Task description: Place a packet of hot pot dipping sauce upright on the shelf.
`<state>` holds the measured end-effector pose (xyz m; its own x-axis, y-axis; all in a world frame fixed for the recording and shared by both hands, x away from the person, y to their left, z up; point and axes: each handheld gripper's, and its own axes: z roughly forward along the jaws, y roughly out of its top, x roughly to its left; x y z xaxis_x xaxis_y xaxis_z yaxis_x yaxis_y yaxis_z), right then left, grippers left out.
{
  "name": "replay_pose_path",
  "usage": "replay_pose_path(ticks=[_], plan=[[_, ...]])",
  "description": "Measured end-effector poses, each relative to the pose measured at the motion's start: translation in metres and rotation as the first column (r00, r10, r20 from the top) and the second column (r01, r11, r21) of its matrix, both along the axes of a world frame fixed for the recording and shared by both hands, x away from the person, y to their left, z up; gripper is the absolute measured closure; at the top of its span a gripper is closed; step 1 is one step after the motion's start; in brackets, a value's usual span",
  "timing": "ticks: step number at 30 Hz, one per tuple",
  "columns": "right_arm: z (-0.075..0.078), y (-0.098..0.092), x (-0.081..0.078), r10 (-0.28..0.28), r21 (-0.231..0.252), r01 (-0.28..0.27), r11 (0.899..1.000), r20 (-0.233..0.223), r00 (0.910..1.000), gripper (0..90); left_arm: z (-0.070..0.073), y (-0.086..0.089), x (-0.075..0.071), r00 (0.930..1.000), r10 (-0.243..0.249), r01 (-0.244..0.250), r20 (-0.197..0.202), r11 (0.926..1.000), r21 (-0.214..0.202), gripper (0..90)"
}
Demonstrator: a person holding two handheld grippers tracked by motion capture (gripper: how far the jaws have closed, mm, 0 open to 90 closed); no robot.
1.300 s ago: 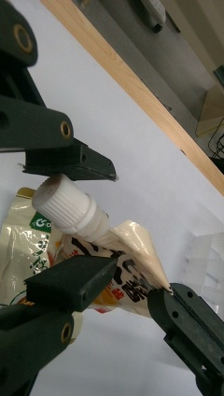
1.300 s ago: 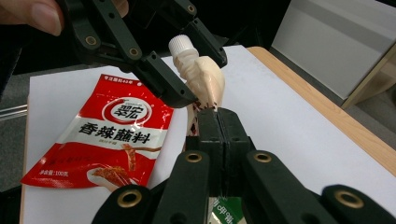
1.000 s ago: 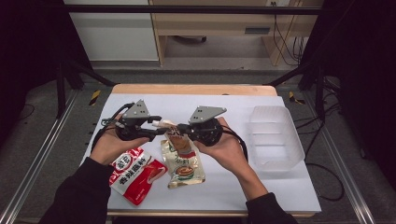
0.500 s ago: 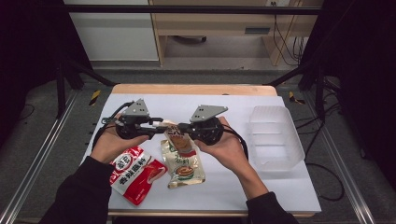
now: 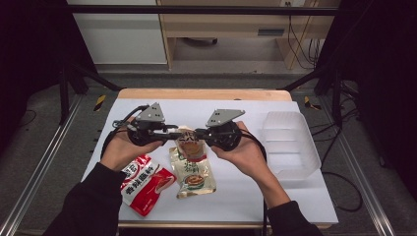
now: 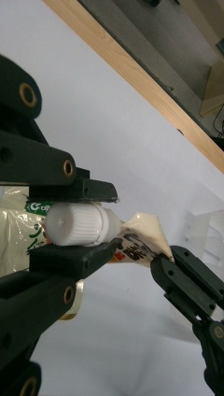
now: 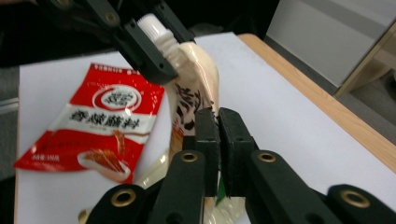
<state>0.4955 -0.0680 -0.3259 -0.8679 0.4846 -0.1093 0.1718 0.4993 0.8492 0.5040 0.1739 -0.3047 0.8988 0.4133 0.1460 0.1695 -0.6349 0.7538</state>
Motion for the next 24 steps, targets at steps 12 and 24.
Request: replay_pose_path(ticks=[12, 24], plan=[[0.020, 0.002, 0.009, 0.055, -0.238, -0.042, 0.970, 0.051, 0.9972, 63.8, -0.004, -0.009, 0.002, 0.9994, -0.033, 0.033, 0.005, 0.9977, 0.060, 74.0], [0.018, 0.020, 0.021, 0.158, -0.445, -0.123, 0.887, 0.040, 0.9867, 33.3, -0.004, -0.010, 0.000, 0.9981, -0.061, 0.061, 0.005, 0.9971, 0.046, 73.9]])
